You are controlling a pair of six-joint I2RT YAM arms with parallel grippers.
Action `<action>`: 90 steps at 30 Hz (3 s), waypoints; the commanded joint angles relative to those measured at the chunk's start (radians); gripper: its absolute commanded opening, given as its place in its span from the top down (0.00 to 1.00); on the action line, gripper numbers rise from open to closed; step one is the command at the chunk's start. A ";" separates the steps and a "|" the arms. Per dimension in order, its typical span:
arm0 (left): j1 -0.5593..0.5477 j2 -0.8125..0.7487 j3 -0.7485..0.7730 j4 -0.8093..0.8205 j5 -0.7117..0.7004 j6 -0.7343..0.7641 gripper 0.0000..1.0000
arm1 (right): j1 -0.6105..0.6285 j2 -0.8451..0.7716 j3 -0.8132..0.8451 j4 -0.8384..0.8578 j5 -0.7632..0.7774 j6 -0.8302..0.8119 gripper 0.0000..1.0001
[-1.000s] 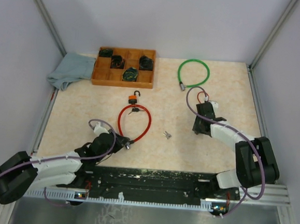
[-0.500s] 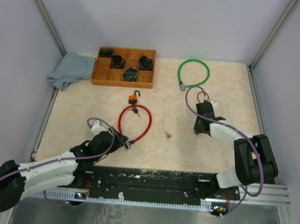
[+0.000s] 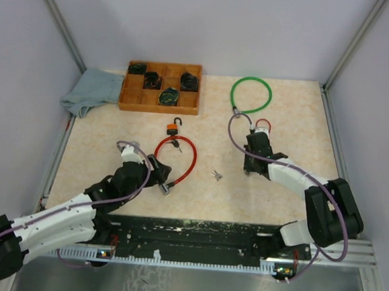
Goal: Unlock with the key
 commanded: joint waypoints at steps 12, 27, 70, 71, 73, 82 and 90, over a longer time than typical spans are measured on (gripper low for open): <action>0.103 0.242 0.131 0.404 0.506 0.244 0.14 | 0.181 -0.293 -0.071 0.394 -0.191 -0.220 1.00; 0.136 0.376 0.122 0.722 0.698 0.238 0.21 | 0.344 -0.385 -0.158 0.753 -0.269 -0.319 1.00; 0.136 0.554 0.194 0.837 0.752 0.274 0.78 | 0.553 -0.249 -0.097 0.854 -0.102 -0.266 1.00; 0.136 0.553 0.195 0.835 0.756 0.279 0.82 | 0.553 -0.250 -0.096 0.852 -0.102 -0.264 1.00; 0.136 0.551 0.196 0.831 0.762 0.288 0.91 | 0.552 -0.254 -0.094 0.847 -0.102 -0.257 1.00; 0.136 0.469 0.158 0.823 0.771 0.426 1.00 | 0.460 -0.360 -0.058 0.683 -0.274 -0.156 0.65; 0.136 0.361 0.108 0.878 0.831 0.493 1.00 | 0.247 -0.431 -0.166 0.815 -0.713 -0.015 0.56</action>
